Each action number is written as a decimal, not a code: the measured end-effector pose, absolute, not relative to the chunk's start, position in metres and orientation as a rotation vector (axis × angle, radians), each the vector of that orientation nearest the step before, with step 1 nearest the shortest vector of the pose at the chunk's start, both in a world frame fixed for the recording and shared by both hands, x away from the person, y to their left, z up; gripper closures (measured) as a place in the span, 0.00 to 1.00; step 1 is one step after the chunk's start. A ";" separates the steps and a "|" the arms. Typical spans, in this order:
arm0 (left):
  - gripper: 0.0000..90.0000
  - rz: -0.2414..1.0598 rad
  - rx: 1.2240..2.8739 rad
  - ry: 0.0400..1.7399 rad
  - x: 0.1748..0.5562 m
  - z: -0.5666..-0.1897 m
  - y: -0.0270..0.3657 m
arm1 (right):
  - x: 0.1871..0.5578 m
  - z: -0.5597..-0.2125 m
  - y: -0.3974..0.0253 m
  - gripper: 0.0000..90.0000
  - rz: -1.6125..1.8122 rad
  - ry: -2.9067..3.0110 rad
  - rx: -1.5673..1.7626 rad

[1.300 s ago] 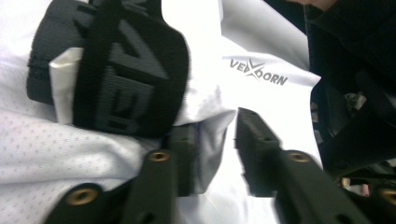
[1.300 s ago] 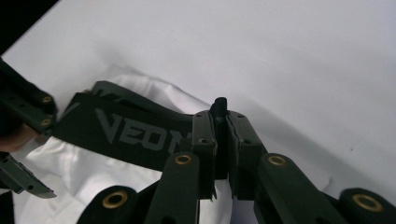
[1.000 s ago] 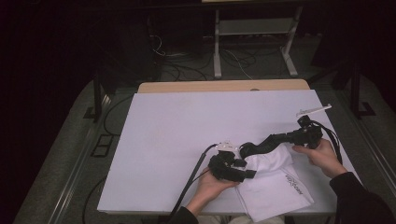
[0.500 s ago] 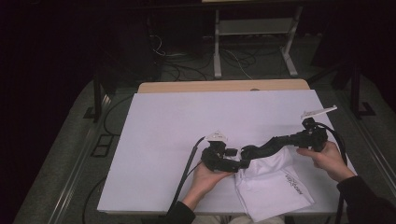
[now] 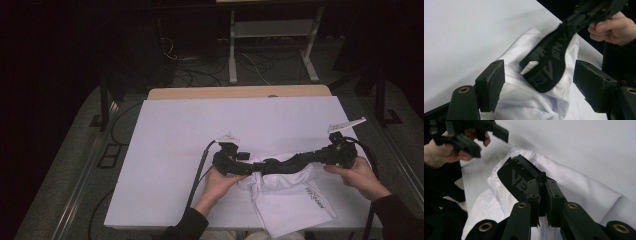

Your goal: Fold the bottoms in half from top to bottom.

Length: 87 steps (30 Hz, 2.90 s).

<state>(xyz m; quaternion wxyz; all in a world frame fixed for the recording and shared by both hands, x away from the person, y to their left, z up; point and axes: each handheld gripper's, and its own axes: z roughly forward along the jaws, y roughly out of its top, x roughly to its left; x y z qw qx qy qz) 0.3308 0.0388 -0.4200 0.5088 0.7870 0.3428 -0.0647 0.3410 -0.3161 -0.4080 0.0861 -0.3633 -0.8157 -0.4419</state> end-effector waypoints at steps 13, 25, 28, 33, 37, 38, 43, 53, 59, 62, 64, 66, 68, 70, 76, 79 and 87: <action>0.22 -0.117 1.901 0.864 0.339 -0.418 0.051 | 0.328 -0.413 -0.320 0.90 -1.267 -2.425 -1.032; 0.15 -0.072 1.933 0.832 0.339 -0.410 0.063 | 0.312 -0.419 -0.327 0.89 -1.230 -2.427 -1.014; 0.14 -0.058 1.936 0.823 0.337 -0.407 0.070 | 0.309 -0.421 -0.329 0.89 -1.221 -2.421 -1.020; 0.11 -0.044 1.932 0.809 0.335 -0.407 0.078 | 0.303 -0.425 -0.332 0.88 -1.221 -2.408 -1.024; 0.08 -0.041 1.927 0.803 0.332 -0.407 0.084 | 0.299 -0.426 -0.333 0.88 -1.218 -2.408 -1.020; 0.08 -0.043 1.922 0.803 0.332 -0.408 0.085 | 0.298 -0.427 -0.333 0.88 -1.221 -2.410 -1.017; 0.07 -0.052 1.910 0.812 0.333 -0.410 0.089 | 0.290 -0.427 -0.333 0.82 -1.209 -2.428 -1.003; 0.07 -0.066 1.883 0.808 0.335 -0.412 0.093 | 0.282 -0.422 -0.334 0.43 -1.179 -2.479 -0.954; 0.07 -0.067 1.869 0.815 0.335 -0.412 0.096 | 0.293 -0.409 -0.336 0.40 -1.195 -2.517 -0.997; 0.07 -0.066 1.867 0.814 0.336 -0.412 0.097 | 0.304 -0.402 -0.336 0.41 -1.219 -2.518 -1.020; 0.07 -0.067 1.866 0.814 0.336 -0.412 0.097 | 0.312 -0.399 -0.334 0.46 -1.234 -2.511 -1.026; 0.07 -0.066 1.866 0.815 0.335 -0.412 0.097 | 0.320 -0.398 -0.330 0.53 -1.229 -2.515 -1.039; 0.07 -0.065 1.866 0.814 0.335 -0.412 0.098 | 0.328 -0.399 -0.326 0.63 -1.214 -2.509 -1.040; 0.07 -0.063 1.860 0.815 0.335 -0.412 0.098 | 0.335 -0.401 -0.321 0.71 -1.188 -2.511 -1.034; 0.07 -0.059 1.861 0.820 0.336 -0.412 0.099 | 0.346 -0.405 -0.306 0.86 -1.139 -2.549 -1.025; 0.07 -0.058 1.860 0.820 0.336 -0.412 0.099 | 0.348 -0.407 -0.300 0.91 -1.121 -2.573 -1.021; 0.07 -0.060 1.871 0.812 0.336 -0.413 0.097 | 0.357 -0.416 -0.291 0.97 -1.068 -2.588 -1.020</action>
